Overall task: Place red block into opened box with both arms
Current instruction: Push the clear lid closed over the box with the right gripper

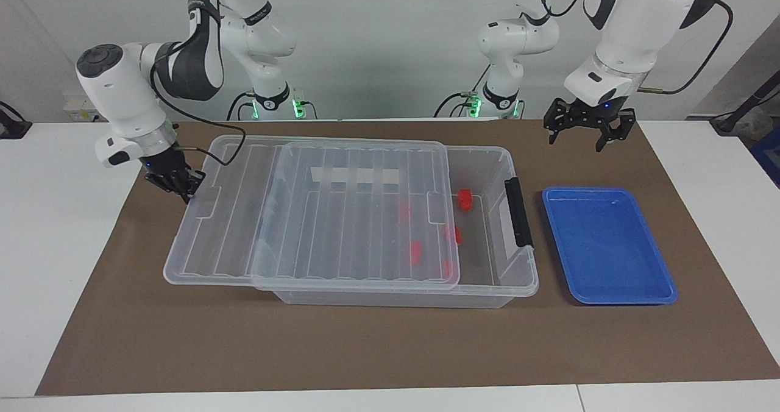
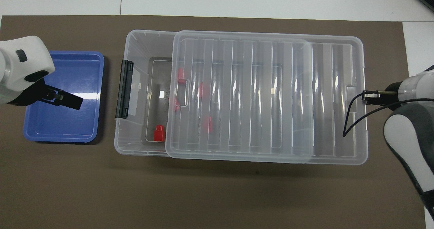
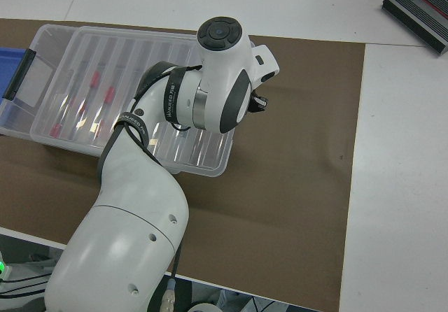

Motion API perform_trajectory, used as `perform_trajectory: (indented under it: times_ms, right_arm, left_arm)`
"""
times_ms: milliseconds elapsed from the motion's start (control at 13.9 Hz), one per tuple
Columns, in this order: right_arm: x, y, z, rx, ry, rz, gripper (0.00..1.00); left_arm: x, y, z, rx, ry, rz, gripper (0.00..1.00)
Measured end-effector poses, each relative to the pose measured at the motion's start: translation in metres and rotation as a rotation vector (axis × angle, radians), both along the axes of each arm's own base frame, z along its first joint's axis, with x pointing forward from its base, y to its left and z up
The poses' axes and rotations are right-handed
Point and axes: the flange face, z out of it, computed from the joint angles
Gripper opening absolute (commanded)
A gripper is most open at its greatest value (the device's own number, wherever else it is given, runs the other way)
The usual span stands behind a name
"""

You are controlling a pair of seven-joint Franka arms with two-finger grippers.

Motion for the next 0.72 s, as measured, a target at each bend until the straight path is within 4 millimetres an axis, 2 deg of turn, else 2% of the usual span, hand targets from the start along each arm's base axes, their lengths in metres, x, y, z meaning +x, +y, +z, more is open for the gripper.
perform_trajectory:
  times_ms: [359,574,717]
  right_arm:
    - [-0.001,0.086,0.001,0.004,-0.001,0.153,0.0]
    - [-0.006,0.123,0.002,0.01,-0.003,0.19,0.0]
    - [-0.008,0.134,0.003,0.011,-0.003,0.188,0.0]
  left_arm:
    - [0.001,0.0,0.001,-0.002,-0.01,-0.001,1.0]
    - [0.003,0.001,0.002,-0.004,-0.023,0.002,1.0]
    - [0.005,0.009,0.003,-0.005,-0.03,0.017,1.0]
